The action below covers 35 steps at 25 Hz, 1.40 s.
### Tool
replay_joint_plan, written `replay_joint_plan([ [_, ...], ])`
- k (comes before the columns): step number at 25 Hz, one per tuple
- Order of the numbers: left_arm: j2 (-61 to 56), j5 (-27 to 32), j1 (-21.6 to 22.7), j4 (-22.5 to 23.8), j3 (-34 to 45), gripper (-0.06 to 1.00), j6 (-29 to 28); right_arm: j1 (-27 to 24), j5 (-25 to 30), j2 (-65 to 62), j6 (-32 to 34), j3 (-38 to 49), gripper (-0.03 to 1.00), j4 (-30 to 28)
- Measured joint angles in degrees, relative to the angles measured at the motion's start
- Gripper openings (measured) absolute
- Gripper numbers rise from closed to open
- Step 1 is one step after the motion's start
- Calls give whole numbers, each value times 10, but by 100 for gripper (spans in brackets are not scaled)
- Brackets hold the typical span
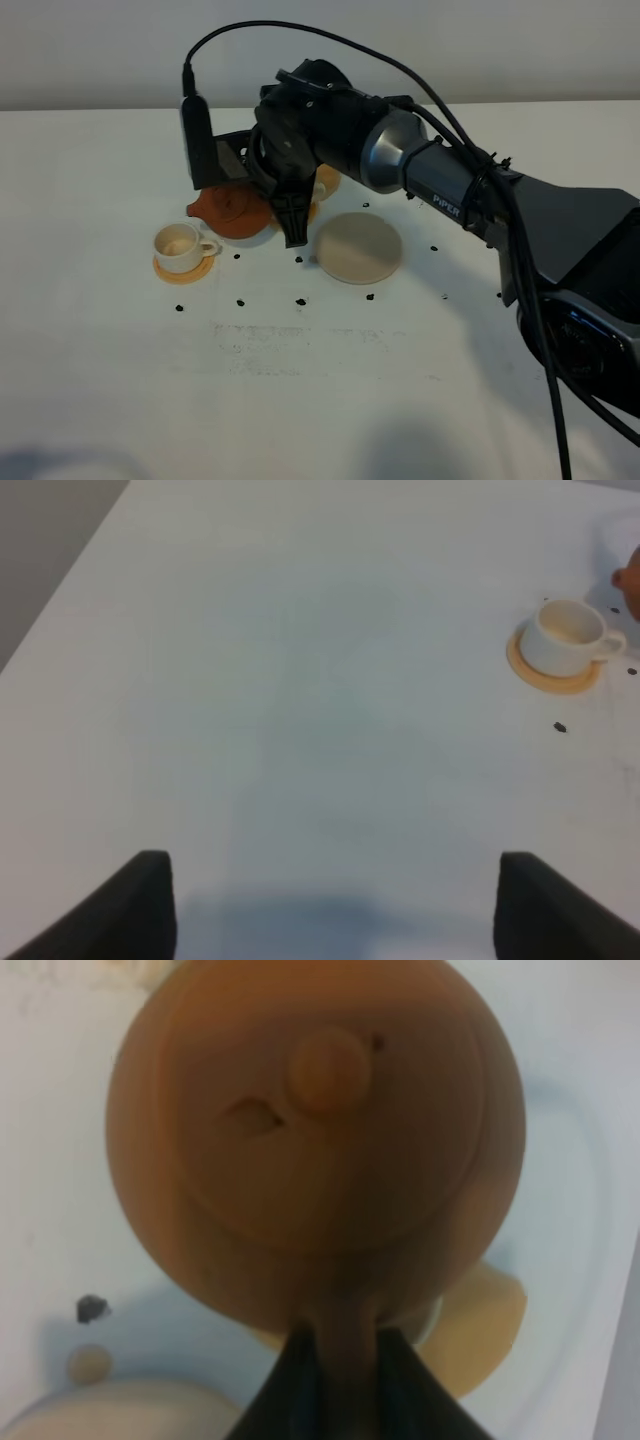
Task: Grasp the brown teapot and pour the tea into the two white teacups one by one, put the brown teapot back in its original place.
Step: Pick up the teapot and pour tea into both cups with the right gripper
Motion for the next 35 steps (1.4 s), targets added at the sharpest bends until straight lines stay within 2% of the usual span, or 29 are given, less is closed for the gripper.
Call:
replay_joint_plan([
  [5,0,0,0,0,0,67,0,2,-2,0,0,0,9,-3],
  [23,0,0,0,0,0,67,0,8,-30,-4,0,0,9,-71],
  [35,0,0,0,0,0,67,0,13,-25,-4,-14,0,9,-79],
])
